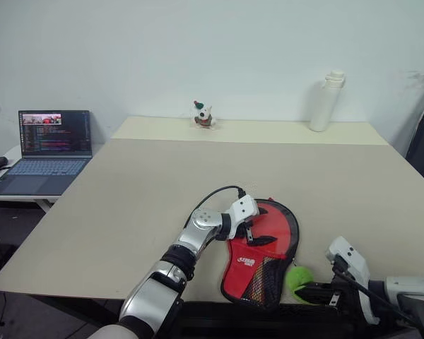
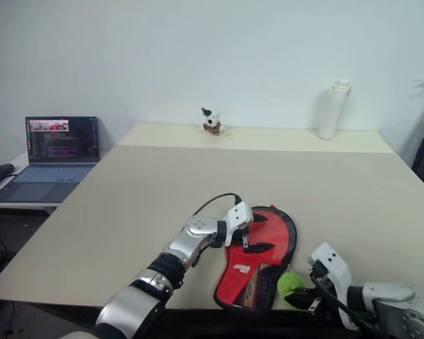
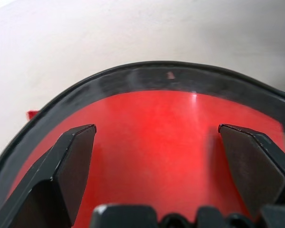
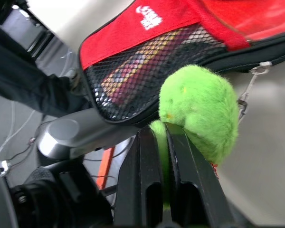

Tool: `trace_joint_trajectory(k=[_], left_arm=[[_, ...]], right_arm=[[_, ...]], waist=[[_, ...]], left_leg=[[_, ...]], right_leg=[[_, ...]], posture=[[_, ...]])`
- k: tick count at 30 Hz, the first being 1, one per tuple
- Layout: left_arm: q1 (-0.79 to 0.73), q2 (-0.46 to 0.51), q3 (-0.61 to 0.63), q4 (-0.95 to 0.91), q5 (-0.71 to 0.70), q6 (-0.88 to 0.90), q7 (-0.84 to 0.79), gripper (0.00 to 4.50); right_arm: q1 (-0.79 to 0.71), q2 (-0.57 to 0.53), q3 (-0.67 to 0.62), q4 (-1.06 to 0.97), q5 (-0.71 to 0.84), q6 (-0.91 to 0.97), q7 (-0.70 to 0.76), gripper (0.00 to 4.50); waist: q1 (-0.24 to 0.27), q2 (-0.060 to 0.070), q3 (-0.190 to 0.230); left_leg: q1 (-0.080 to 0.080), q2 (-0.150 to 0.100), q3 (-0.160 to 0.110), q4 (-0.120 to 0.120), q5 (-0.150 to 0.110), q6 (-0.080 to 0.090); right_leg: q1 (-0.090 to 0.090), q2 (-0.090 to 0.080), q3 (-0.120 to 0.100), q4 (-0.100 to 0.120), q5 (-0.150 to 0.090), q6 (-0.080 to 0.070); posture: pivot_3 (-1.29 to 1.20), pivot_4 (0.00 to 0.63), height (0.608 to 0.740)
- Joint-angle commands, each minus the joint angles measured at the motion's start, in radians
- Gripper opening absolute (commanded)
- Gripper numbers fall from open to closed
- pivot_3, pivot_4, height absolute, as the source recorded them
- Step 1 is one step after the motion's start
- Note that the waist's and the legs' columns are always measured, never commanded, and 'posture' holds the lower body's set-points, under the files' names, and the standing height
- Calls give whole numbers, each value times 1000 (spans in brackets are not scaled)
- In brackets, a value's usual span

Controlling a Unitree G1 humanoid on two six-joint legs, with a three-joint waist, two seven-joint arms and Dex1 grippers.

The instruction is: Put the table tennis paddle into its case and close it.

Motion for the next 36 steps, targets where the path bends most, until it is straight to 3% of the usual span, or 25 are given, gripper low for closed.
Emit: trace_joint_trajectory(k=[1, 6, 9, 14, 20, 26, 36], left_arm=[[14, 6, -28, 46, 48, 16, 20, 4500], [20, 10, -30, 42, 51, 15, 24, 4500], [23, 13, -30, 40, 54, 14, 27, 4500], [26, 12, -30, 39, 58, 14, 35, 4500], [32, 5, -34, 40, 63, 9, 44, 4500], [49, 42, 39, -81, -44, 53, -33, 4500], [149, 169, 160, -373, -242, 320, -165, 4500]], right_arm=[[29, -26, 41, -8, 36, -34, 10, 30], [-9, -36, 80, 81, -31, -121, -57, 30], [-11, -58, 85, 87, -25, -144, -56, 783], [-4, -68, 30, 25, 101, -135, -13, 2498], [-11, -65, -13, 13, 209, -154, -40, 2498], [-267, 2, 31, 359, -37, -369, -221, 2498], [-328, 41, 158, 578, -173, -585, -166, 2498]], waist=[[0, 0, 0], [-2, 0, 0], [-3, 0, 0], [-4, 0, 0], [-5, -1, -1], [-20, -1, -1], [-30, 0, 0]], left_leg=[[0, 0, -1, 0, 0, 0], [1, 0, -2, 0, 0, 0], [2, 0, -2, 1, 0, 0], [3, 1, -3, 1, 0, 0], [3, 1, -4, 1, 0, 0], [7, 1, -3, 2, 0, 0], [-5, 2, -4, -2, 0, 1]], right_leg=[[0, 0, -1, 0, 0, 0], [1, 0, -1, 0, 0, 0], [2, 0, -2, 0, 0, 0], [4, 1, -3, 0, 0, 0], [5, 1, -4, 0, 0, 0], [7, 0, -3, 0, -1, -3], [-6, 3, 2, 3, 1, -8]], posture=[[0, 150, 740], [0, 150, 740], [0, 150, 740], [0, 150, 740], [0, 150, 740], [0, 150, 740], [0, 150, 740]])
